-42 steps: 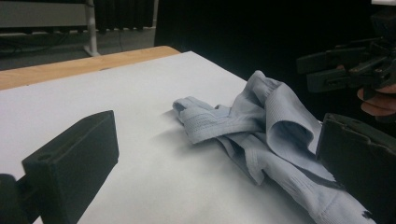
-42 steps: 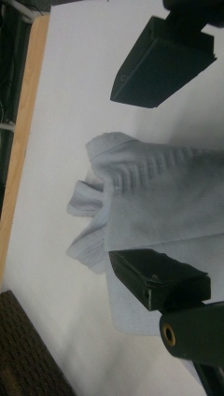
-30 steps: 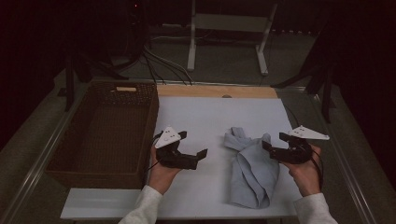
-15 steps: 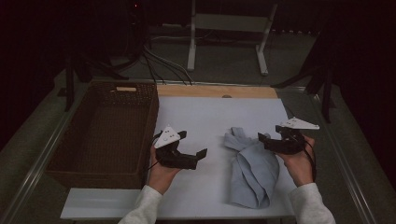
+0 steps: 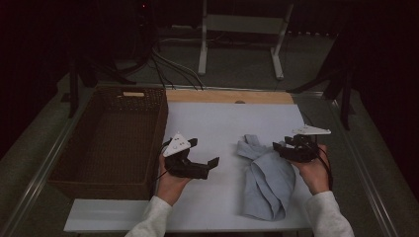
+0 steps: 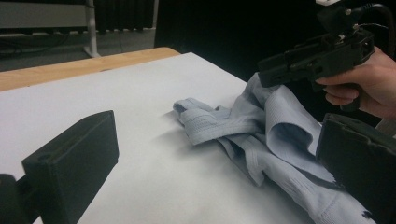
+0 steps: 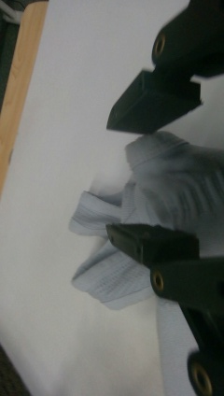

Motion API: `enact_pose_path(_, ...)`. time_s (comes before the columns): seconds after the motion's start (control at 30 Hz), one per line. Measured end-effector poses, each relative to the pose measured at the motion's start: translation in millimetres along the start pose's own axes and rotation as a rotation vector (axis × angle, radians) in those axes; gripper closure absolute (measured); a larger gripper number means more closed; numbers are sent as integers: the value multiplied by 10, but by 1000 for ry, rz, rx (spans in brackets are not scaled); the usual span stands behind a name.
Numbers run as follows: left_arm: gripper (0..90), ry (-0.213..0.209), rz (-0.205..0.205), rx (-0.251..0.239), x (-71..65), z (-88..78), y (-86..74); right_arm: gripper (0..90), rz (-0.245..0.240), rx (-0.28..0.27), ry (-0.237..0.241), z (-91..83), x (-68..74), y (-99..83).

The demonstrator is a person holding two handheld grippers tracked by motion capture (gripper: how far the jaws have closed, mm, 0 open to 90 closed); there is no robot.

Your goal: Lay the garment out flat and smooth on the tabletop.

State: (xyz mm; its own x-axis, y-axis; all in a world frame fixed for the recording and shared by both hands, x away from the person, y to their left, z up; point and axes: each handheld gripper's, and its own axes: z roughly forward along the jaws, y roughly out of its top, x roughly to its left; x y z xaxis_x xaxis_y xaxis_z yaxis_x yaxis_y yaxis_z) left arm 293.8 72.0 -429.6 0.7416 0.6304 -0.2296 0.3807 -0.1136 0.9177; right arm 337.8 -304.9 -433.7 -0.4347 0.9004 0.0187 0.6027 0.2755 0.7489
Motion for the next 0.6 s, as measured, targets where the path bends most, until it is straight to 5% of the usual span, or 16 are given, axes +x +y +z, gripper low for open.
enact_pose_path(0.27,2,-1,2,1,-6,2,2,836,-34,28,11,-96,-14,-61)
enact_pose_path(0.6,2,-2,2,1,-10,6,2,891,-49,0,-19,-348,-38,-198)
